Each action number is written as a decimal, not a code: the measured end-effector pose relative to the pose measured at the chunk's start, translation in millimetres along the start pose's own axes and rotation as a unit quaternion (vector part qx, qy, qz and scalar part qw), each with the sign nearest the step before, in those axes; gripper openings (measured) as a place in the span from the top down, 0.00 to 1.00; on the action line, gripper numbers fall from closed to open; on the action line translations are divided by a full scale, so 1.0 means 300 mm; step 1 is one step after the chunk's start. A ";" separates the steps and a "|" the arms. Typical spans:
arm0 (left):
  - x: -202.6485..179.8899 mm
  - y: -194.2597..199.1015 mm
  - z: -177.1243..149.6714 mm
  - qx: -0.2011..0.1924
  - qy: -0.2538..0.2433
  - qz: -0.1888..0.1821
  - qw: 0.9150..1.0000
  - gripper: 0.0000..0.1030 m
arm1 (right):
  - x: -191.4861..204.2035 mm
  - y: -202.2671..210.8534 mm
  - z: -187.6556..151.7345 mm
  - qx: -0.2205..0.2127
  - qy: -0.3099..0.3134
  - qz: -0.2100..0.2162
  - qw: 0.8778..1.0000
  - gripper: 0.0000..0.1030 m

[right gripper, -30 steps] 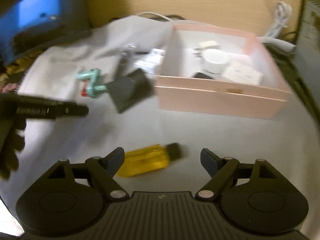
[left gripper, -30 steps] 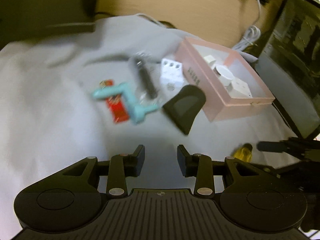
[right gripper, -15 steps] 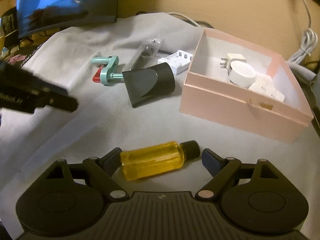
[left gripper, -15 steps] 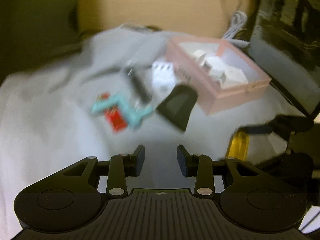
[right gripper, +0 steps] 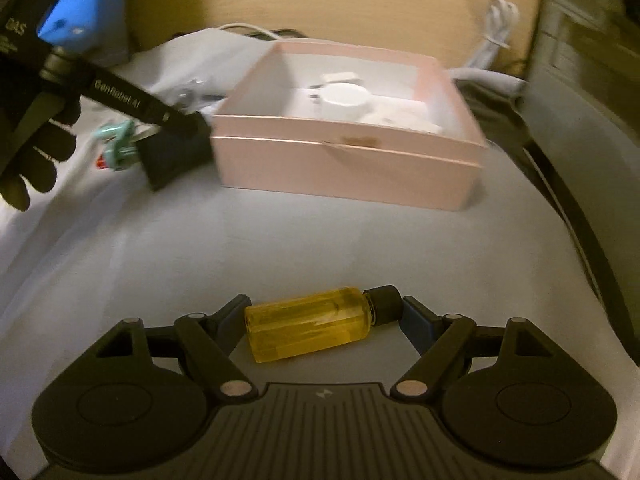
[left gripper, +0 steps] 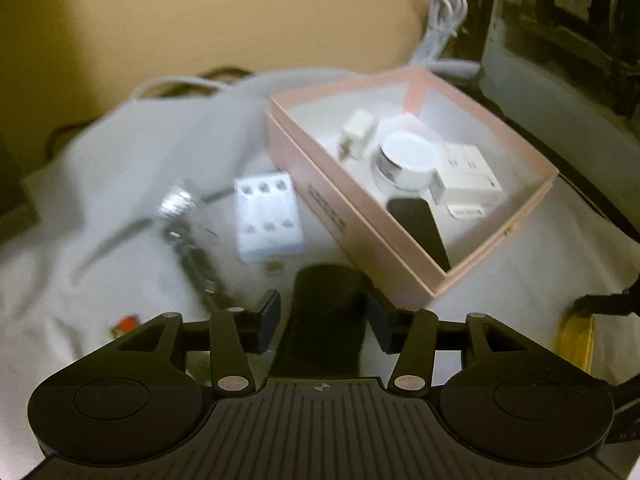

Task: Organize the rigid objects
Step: 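Grasp the black cone nozzle with the left gripper while the right grasps the yellow bottle, then place the black nozzle in the pink box with the left gripper while the right places the yellow bottle there, then reach to the red lighter and close the left gripper on it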

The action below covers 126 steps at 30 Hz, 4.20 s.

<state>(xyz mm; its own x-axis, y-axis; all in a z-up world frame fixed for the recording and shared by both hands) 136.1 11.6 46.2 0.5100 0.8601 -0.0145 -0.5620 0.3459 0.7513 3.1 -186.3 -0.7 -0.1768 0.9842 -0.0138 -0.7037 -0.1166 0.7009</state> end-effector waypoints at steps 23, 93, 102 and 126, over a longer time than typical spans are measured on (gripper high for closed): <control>-0.169 0.175 -0.213 0.008 0.086 -0.020 0.996 0.51 | -0.059 0.173 0.030 -0.024 0.049 0.064 0.996 0.22; 0.132 0.226 -0.091 -0.113 0.266 0.112 0.951 0.52 | -0.068 0.127 0.175 -0.028 -0.002 -0.049 0.998 0.16; 0.256 0.229 -0.135 -0.100 0.294 0.180 0.933 0.52 | -0.094 0.129 0.116 -0.008 -0.017 -0.072 0.997 0.16; 0.258 0.047 -0.099 -0.109 0.187 0.167 0.962 0.63 | -0.037 0.133 0.044 0.020 0.006 -0.067 0.998 0.16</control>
<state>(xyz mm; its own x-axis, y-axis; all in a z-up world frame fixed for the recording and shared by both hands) 148.3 94.4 36.2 0.0301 0.9975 -0.0639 -0.7973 0.0626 0.6004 -13.9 -200.2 36.9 -0.0913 0.9890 -0.1164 -0.6940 0.0207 0.7197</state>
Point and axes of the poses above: each gripper's, at about its wrist camera, not at the fingertips, and y roughly against the way its jaws point, x to its left, z to its top, the point moved 3 cm from there along -y, roughly the way its jaws point, and after that the axes turned 3 degrees about -x, right-handed, at the moved point
